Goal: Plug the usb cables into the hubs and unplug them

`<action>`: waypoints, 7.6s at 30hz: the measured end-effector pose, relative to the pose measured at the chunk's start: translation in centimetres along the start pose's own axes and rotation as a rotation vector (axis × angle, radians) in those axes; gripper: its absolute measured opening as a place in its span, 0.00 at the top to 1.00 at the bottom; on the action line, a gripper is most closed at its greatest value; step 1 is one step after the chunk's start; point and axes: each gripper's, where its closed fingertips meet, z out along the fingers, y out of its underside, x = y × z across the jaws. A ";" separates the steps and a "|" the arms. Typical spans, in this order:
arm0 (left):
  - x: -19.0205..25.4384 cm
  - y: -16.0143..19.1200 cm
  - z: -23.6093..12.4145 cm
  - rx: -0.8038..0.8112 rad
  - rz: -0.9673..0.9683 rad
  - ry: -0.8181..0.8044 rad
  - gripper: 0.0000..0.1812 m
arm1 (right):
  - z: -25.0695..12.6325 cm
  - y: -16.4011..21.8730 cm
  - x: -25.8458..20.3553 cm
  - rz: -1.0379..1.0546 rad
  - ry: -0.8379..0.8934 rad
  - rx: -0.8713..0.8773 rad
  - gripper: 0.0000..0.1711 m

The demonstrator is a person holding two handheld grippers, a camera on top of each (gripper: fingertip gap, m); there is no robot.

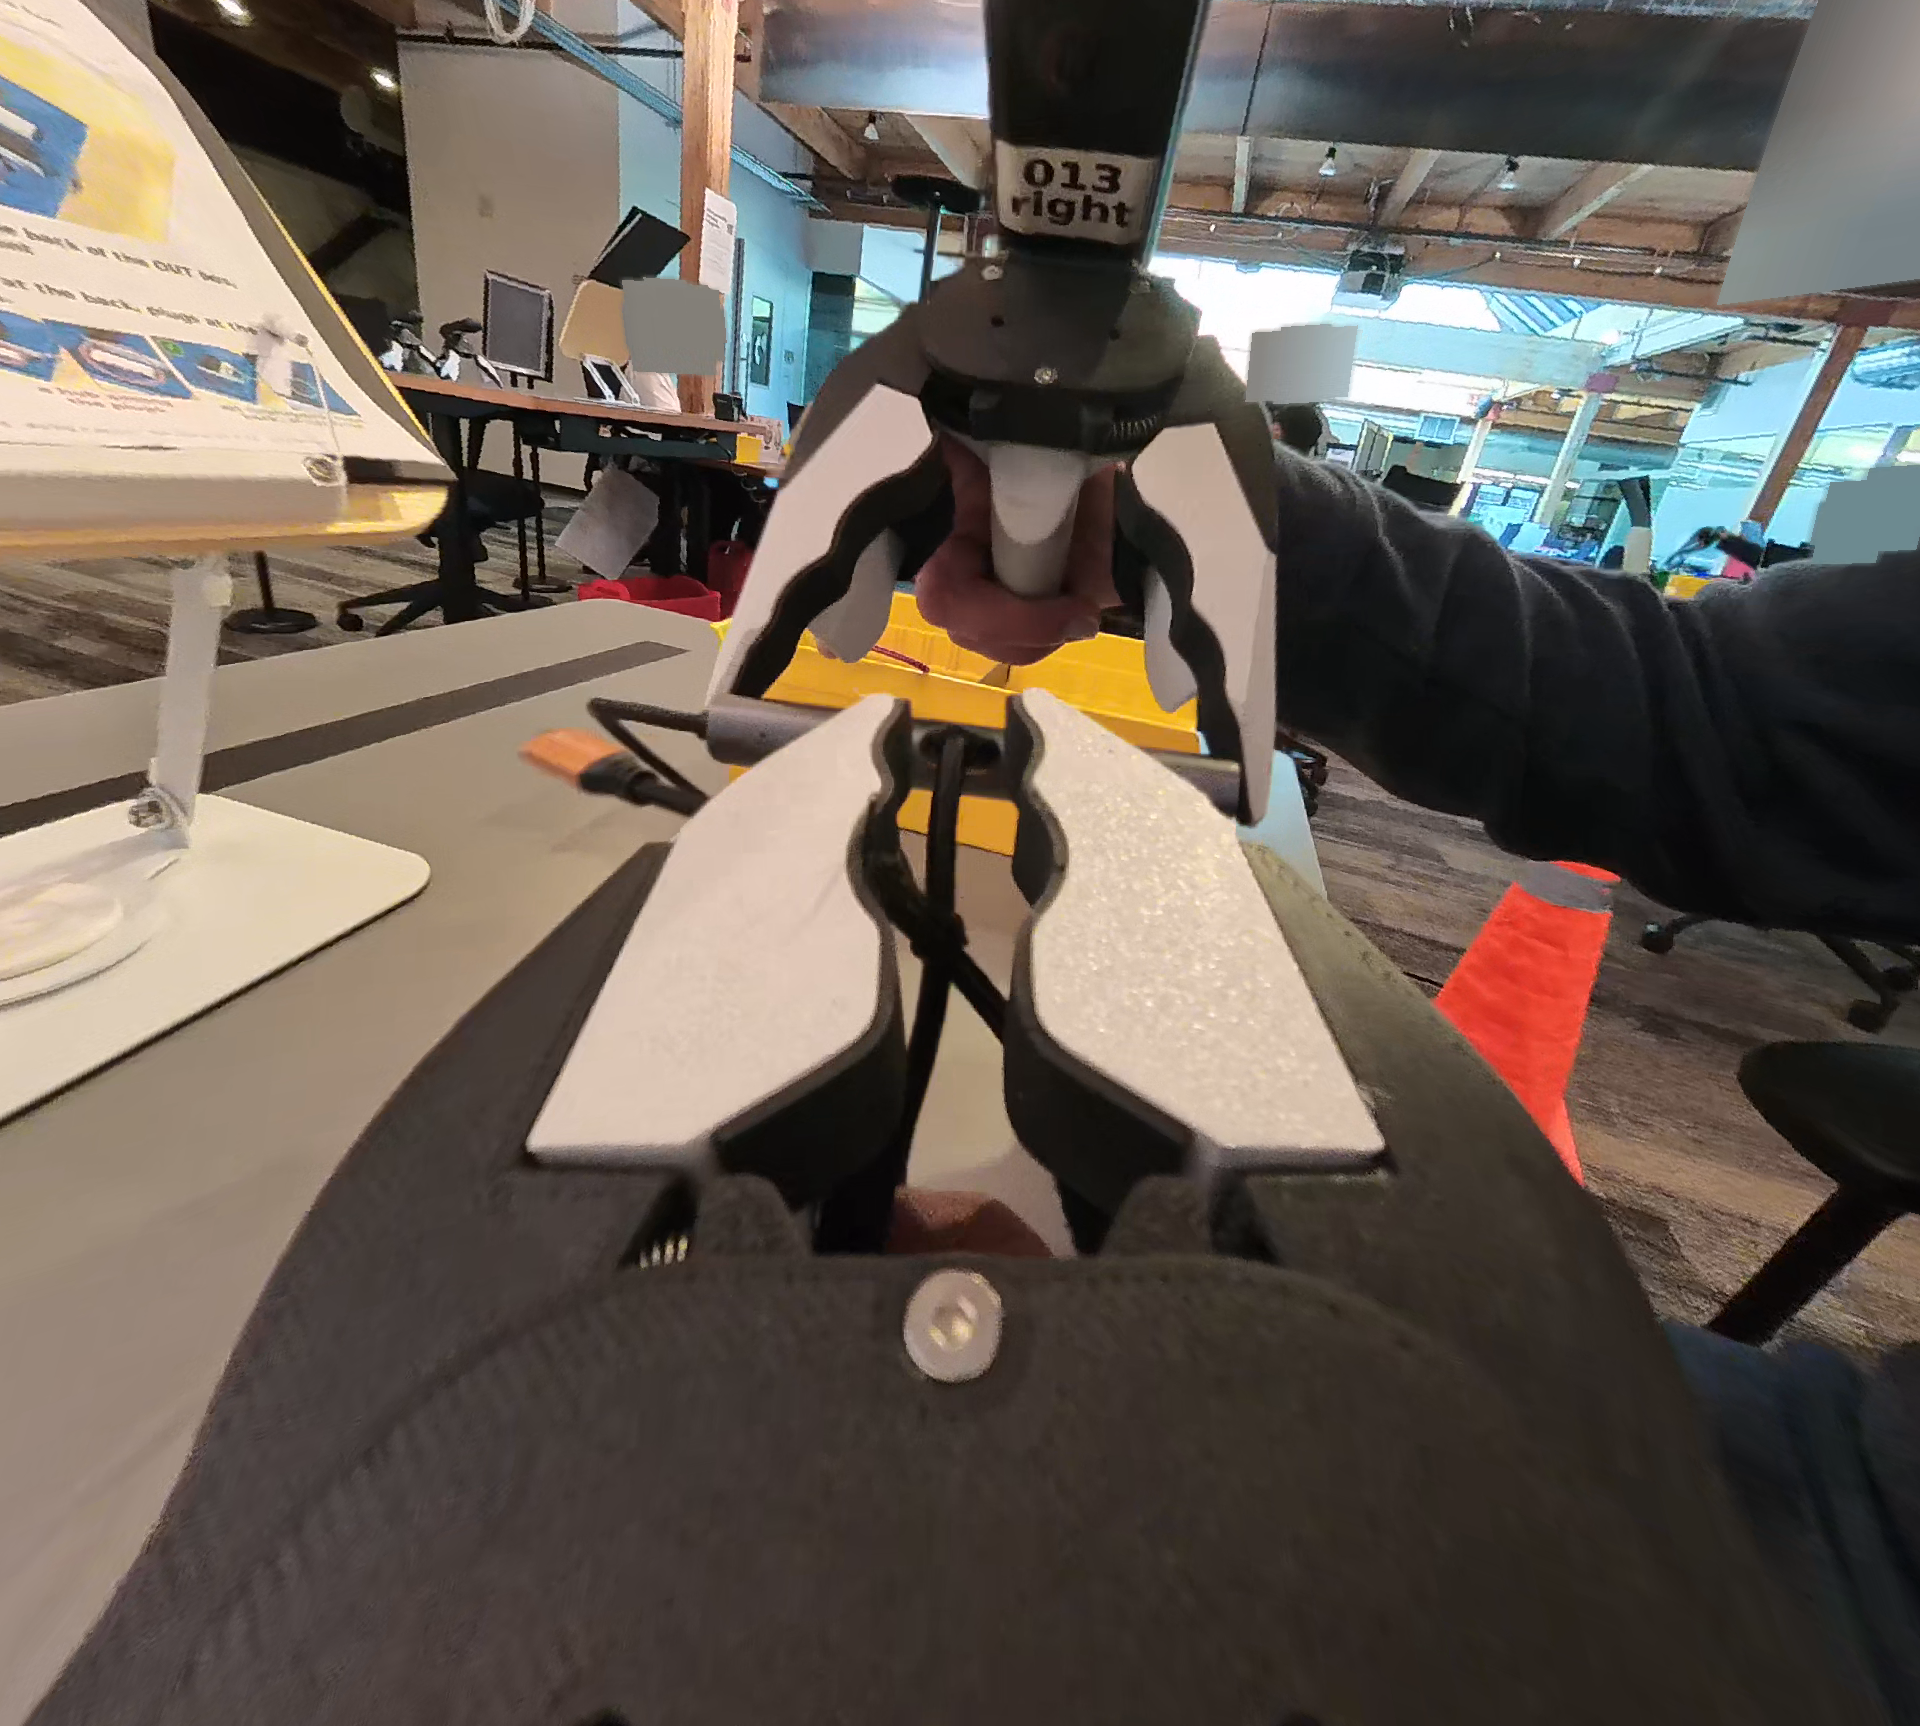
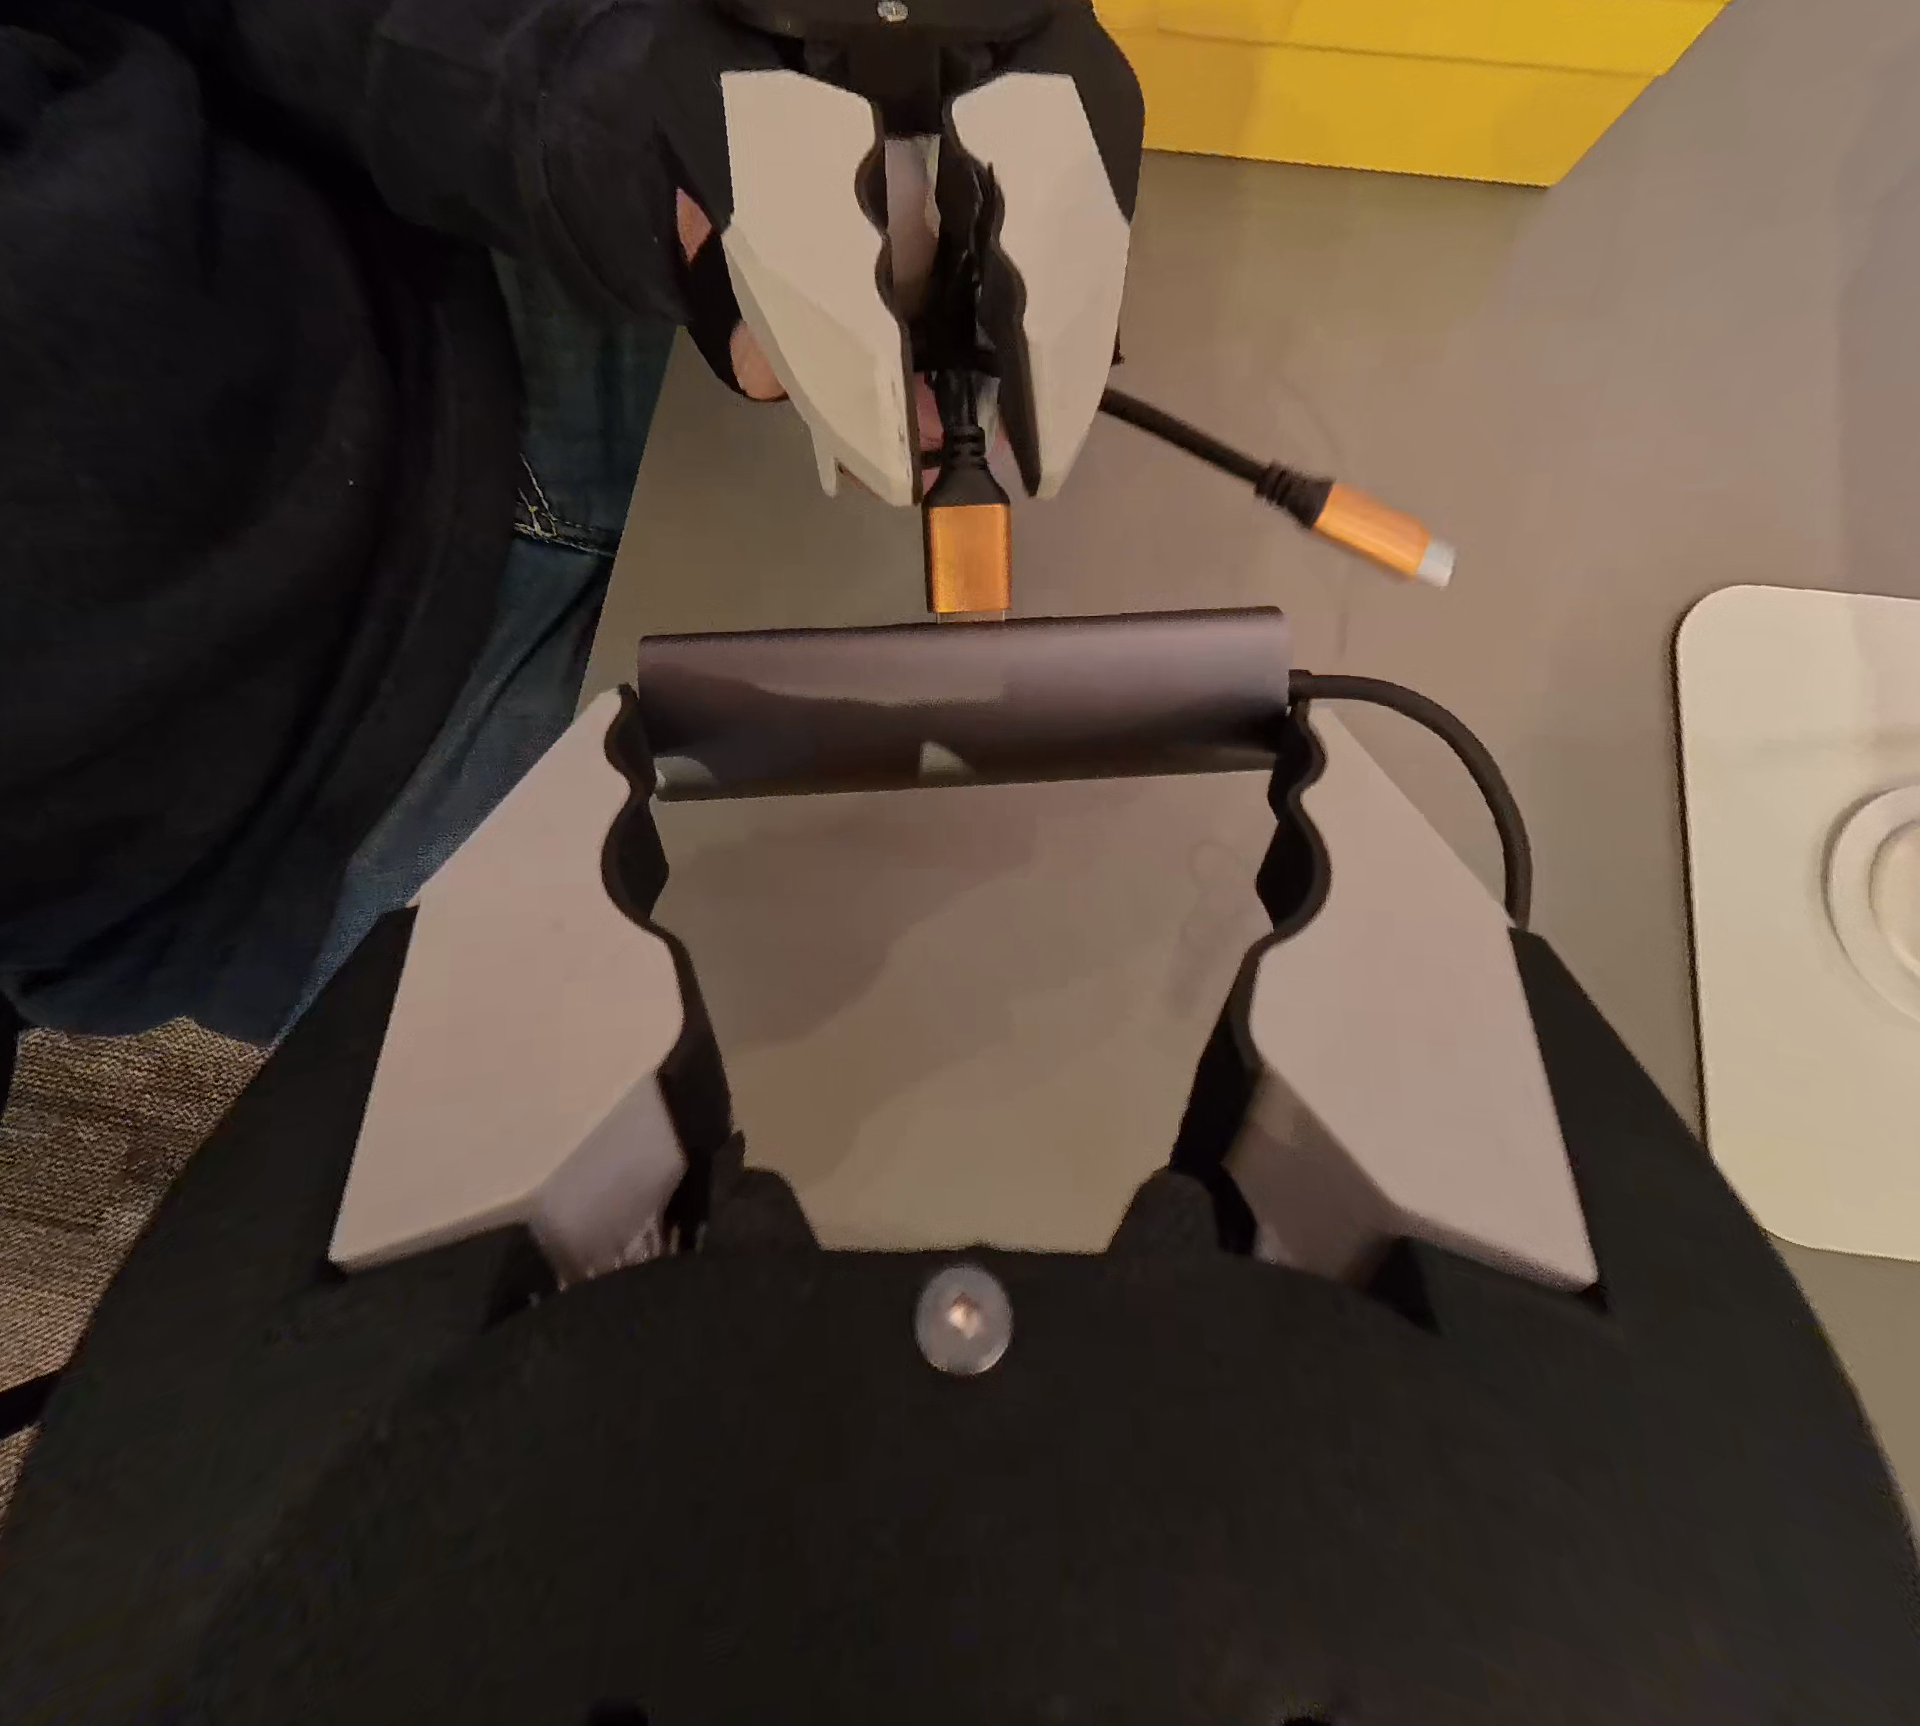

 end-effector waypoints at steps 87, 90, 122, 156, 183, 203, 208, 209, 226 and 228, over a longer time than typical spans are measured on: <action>-7.8 8.1 -3.6 -0.408 0.069 -0.387 0.79 | -18.6 31.7 9.5 1.144 0.643 -0.213 0.27; -8.0 8.2 -3.5 -0.411 0.061 -0.393 0.77 | -20.0 29.3 9.2 1.092 0.686 -0.087 0.28; -16.9 -11.4 -34.9 -0.679 0.279 -1.210 0.63 | -27.9 37.1 -3.9 1.003 1.086 -0.127 0.43; -15.7 0.5 -43.9 -0.738 -0.114 -1.139 0.97 | -24.3 39.4 -3.6 1.009 1.055 0.000 0.96; -15.5 2.3 -41.3 -0.745 -0.098 -1.058 0.98 | -23.0 37.6 -4.6 0.969 1.084 0.014 0.95; -13.4 2.2 -39.0 -0.687 -0.096 -1.031 0.98 | -18.4 32.4 -2.7 0.926 1.018 0.092 0.86; -12.8 1.5 -39.0 -0.655 -0.099 -1.038 0.98 | -17.4 31.4 -2.3 0.905 1.000 0.087 0.85; -12.6 1.4 -39.1 -0.651 -0.100 -1.039 0.98 | -17.2 31.2 -2.2 0.900 0.997 0.084 0.85; -9.9 -2.5 -43.8 -0.550 -0.097 -1.153 0.98 | -7.8 21.3 -0.5 0.847 0.857 0.201 0.72; -9.5 -2.9 -44.5 -0.539 -0.094 -1.169 0.98 | -6.0 19.5 -0.3 0.826 0.828 0.213 0.68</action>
